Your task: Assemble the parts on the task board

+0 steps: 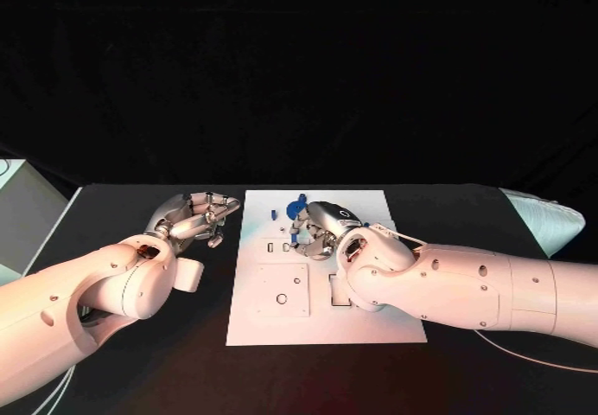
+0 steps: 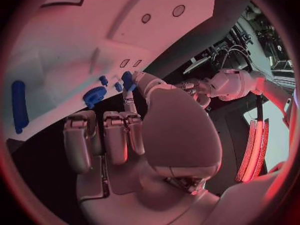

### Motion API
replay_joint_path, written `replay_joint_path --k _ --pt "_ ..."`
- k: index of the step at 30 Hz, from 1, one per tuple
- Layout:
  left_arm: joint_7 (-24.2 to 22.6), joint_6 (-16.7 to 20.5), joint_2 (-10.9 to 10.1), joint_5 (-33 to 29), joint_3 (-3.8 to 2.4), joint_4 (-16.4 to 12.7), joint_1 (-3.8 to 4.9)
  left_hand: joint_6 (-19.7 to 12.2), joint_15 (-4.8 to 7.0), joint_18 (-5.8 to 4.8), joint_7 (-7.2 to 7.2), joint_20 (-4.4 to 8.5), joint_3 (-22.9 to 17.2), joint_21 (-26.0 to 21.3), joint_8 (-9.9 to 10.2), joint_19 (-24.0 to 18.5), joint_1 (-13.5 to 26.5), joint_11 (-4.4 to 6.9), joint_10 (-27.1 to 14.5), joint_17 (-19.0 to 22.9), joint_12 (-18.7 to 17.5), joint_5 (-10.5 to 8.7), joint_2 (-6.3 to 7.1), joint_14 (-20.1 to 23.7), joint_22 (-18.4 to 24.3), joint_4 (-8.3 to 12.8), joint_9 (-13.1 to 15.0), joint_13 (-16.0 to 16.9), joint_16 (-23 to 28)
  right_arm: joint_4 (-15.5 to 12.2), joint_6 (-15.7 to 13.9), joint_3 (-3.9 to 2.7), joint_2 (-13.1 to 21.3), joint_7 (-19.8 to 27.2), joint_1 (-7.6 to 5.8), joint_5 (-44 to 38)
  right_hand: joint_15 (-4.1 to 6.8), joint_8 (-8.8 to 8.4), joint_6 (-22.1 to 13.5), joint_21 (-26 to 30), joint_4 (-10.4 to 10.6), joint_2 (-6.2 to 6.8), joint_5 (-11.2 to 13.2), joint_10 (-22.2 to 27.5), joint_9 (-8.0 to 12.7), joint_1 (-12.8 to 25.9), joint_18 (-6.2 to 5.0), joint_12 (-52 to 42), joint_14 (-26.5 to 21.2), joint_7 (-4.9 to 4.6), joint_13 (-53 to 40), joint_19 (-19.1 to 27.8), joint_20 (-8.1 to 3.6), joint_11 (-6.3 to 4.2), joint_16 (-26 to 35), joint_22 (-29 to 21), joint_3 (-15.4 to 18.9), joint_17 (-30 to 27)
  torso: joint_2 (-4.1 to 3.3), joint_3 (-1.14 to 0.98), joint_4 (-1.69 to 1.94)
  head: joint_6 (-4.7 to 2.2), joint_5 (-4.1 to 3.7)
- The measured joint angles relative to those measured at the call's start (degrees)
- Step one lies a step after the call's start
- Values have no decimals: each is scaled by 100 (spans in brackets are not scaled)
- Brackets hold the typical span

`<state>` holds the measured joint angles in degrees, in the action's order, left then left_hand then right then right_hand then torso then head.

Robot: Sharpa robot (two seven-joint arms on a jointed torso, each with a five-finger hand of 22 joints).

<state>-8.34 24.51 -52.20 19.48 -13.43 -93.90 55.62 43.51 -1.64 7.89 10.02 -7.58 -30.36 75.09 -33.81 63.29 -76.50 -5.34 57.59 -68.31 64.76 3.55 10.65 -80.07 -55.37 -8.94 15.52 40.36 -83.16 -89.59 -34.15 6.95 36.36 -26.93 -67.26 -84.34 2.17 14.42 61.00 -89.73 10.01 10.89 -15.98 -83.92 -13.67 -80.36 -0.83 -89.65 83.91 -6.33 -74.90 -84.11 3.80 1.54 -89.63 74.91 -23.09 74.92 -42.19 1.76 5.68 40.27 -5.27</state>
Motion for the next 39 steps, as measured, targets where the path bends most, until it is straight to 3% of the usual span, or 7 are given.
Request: replay_joint_path --k 11,24,25,39 --pt "50 -114 -2 31 0 9 0 0 19 0 0 -11 0 23 0 31 0 -1 1 -22 2 0 0 -19 -34 0 -1 -3 -22 207 -163 6 -158 -82 96 -191 0 45 -1 0 -6 29 -34 0 0 29 0 0 0 1 -3 0 0 0 0 0 8 0 2 4 -1 79 3" --pt "72 -178 -5 43 0 24 -1 -20 -2 0 21 -11 0 23 0 30 0 -1 0 -36 2 0 0 -40 -40 0 -8 -28 -22 418 -240 31 -294 -129 166 -317 0 46 -11 0 -6 49 -66 0 0 49 0 0 0 11 -4 0 0 0 0 4 9 -1 2 2 -4 107 -14" --pt "73 -181 -5 43 0 25 -1 -20 -2 1 21 -11 0 23 0 30 0 -1 1 -36 2 0 0 -40 -40 0 -8 -28 -22 429 -242 32 -304 -130 174 -323 0 136 -11 0 -6 66 -66 0 0 65 0 0 0 11 -4 0 0 0 0 4 9 -1 3 0 -5 109 -14" --pt "85 -201 -5 52 0 30 -1 -40 -2 1 0 9 0 23 0 51 0 -1 0 -60 2 0 0 -40 -52 1 -7 -28 -22 508 -250 32 -369 -136 248 -385 0 158 -21 0 -6 76 -65 0 0 75 0 0 0 21 -3 0 1 0 0 3 10 -1 4 -5 -5 138 28"
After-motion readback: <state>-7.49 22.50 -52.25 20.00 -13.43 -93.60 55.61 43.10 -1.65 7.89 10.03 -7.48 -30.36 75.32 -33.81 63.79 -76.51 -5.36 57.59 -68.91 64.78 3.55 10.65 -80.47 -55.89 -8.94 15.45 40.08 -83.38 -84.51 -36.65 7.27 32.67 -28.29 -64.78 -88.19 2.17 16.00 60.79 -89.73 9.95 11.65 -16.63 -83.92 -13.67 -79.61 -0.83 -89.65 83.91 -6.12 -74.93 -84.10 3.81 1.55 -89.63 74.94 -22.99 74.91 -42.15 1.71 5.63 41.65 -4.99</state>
